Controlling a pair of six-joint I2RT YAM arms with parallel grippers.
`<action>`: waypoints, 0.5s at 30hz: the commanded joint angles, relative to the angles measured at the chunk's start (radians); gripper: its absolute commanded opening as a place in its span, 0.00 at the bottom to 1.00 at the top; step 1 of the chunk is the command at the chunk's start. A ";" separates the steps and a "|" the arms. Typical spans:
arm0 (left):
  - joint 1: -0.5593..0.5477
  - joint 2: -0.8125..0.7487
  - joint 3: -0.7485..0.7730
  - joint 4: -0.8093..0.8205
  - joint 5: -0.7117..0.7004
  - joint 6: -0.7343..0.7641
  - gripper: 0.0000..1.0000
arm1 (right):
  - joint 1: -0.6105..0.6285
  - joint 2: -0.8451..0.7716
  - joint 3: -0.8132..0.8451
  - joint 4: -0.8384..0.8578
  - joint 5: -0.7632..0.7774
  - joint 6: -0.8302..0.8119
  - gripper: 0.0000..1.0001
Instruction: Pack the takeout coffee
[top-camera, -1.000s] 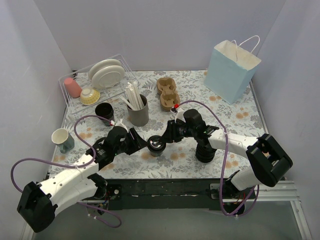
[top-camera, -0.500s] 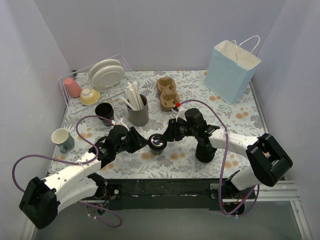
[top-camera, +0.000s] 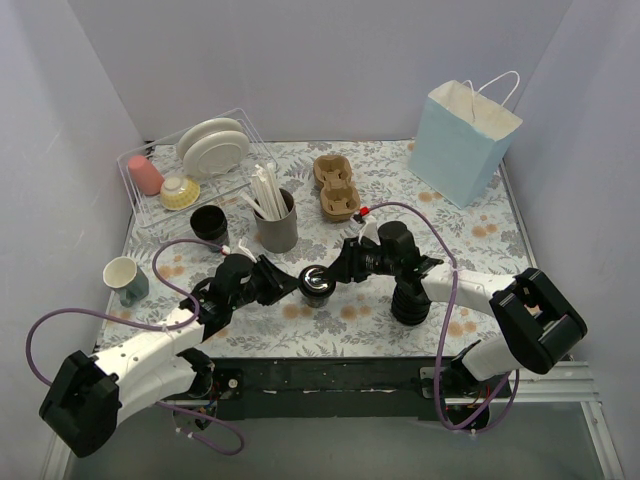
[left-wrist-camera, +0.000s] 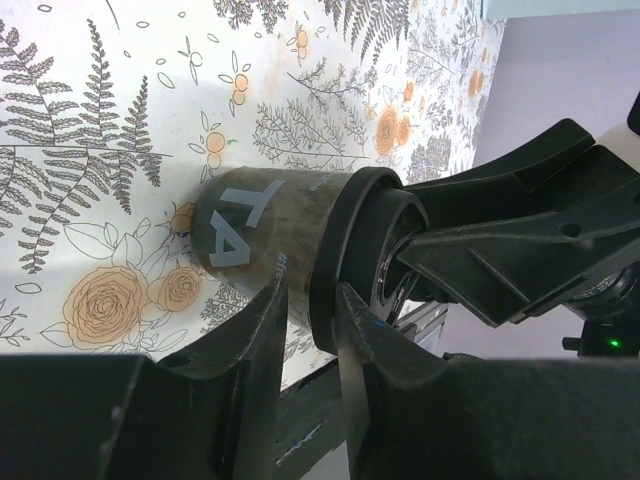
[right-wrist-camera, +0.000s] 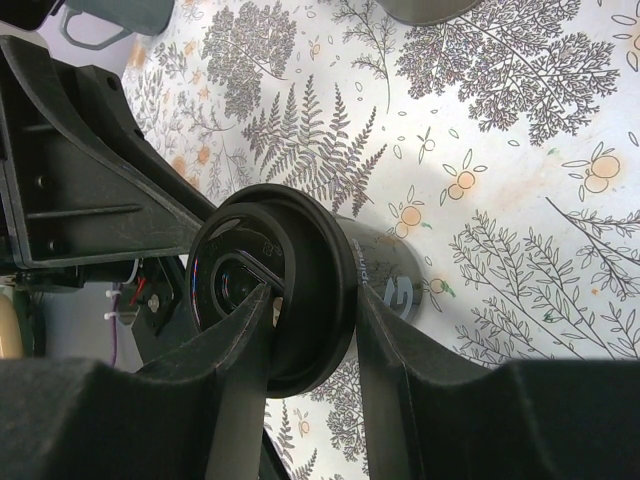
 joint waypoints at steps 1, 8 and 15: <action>0.002 0.089 -0.090 -0.278 -0.087 0.033 0.19 | -0.006 0.086 -0.107 -0.299 0.130 -0.135 0.27; 0.002 0.153 -0.125 -0.257 -0.087 0.015 0.14 | -0.017 0.086 -0.118 -0.298 0.130 -0.139 0.27; 0.002 0.205 -0.144 -0.237 -0.130 0.019 0.10 | -0.020 0.098 -0.115 -0.293 0.121 -0.141 0.26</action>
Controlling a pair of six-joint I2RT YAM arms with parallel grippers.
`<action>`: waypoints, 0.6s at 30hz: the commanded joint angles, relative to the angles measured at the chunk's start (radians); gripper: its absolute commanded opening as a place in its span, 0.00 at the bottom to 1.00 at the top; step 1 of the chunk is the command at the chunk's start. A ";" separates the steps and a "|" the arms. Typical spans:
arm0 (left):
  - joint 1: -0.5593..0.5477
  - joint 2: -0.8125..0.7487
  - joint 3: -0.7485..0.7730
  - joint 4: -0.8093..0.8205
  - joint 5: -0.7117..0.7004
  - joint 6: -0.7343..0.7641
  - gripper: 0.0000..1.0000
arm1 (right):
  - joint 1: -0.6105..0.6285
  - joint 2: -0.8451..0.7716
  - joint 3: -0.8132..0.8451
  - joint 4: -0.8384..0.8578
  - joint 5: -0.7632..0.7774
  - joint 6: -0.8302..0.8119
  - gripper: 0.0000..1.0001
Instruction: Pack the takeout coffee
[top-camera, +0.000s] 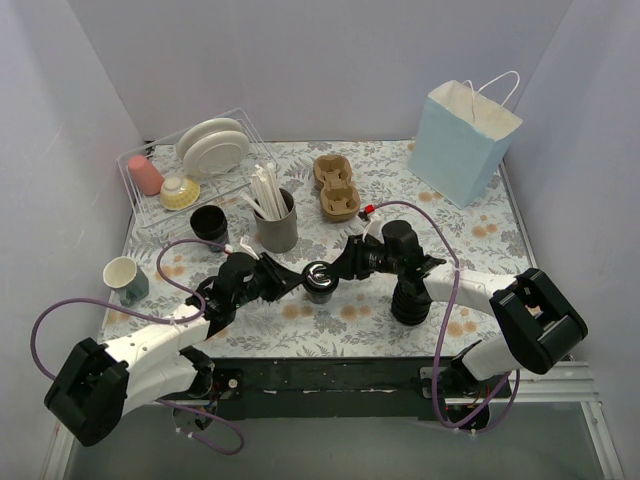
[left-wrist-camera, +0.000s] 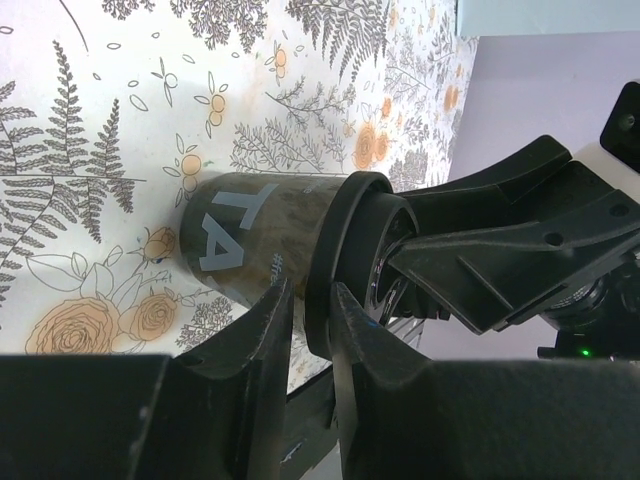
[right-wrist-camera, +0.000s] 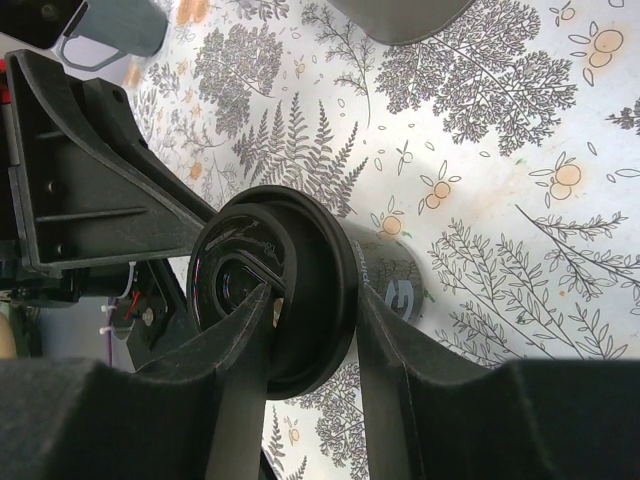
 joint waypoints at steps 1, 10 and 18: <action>0.001 0.140 -0.123 -0.347 -0.129 0.064 0.10 | 0.007 0.100 -0.100 -0.322 0.117 -0.147 0.26; 0.000 0.159 -0.149 -0.314 -0.109 0.067 0.09 | -0.001 0.108 -0.097 -0.325 0.109 -0.145 0.26; 0.000 0.146 -0.100 -0.282 -0.062 0.110 0.29 | -0.032 0.093 -0.069 -0.355 0.089 -0.163 0.25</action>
